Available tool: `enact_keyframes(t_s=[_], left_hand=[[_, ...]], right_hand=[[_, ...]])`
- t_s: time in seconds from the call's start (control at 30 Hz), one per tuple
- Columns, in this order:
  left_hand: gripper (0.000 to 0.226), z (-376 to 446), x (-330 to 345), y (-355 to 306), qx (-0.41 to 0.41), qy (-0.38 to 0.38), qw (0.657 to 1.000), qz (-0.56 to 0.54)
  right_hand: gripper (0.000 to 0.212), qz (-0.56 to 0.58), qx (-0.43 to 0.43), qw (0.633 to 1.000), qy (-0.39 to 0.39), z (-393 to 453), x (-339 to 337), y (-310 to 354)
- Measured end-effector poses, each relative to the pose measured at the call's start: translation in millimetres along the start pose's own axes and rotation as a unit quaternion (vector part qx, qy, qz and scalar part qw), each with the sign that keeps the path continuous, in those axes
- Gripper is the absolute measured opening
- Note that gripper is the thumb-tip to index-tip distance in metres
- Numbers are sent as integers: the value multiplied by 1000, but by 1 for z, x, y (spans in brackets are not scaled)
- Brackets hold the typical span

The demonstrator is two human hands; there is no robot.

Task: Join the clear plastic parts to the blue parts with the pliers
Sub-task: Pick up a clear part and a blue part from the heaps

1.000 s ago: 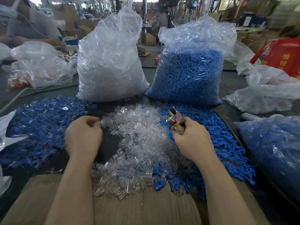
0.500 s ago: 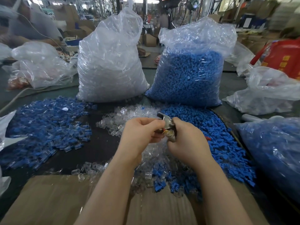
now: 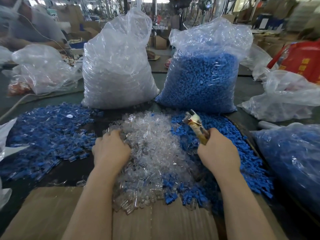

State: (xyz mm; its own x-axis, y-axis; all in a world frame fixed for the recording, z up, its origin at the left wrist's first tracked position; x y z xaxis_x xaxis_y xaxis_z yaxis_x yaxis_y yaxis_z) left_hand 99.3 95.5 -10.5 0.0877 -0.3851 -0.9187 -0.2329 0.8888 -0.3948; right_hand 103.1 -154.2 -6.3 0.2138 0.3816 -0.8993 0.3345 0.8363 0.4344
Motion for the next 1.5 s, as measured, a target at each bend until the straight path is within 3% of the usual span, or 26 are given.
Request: enact_keyframes(t_s=[0.1,0.23,0.57,0.97,1.2,1.33,1.5], left_hand=[[61,3,6,8,-11,79,997,-13],[54,3,9,10,31,46,996,-72],[36,7,13,7,31,23,981,-189],[15,4,6,5,36,23,939,-342],[13,1,10,-7,51,7,937,-344],[13,-1,8,-7,51,5,936,-349],[10,0,7,-9,42,-3,930,-366]], right_hand=[[25,-51,76,996,1,4,0,-12],[27,-72,106,992,12,6,4,-19],[16,-81,16,996,32,4,16,-11],[13,103,-2,994,48,12,17,-12],[15,71,11,994,86,16,13,-21],[14,46,-30,988,145,16,6,-21],[15,-27,-88,984,154,12,7,-11]])
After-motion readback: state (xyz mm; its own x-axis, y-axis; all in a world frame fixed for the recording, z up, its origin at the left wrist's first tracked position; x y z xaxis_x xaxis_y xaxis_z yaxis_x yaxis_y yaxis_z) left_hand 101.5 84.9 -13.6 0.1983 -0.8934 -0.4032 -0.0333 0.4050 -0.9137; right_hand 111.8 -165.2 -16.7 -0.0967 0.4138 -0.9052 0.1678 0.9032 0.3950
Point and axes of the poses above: each hand's wrist, its own z-axis towards the middle knuckle, its own x-axis out of the palm, y = z × x, the point moved 1 cm from there along z, towards the middle knuckle, and after that the axes turned 7 degrees about x, right-handed, at the moved point
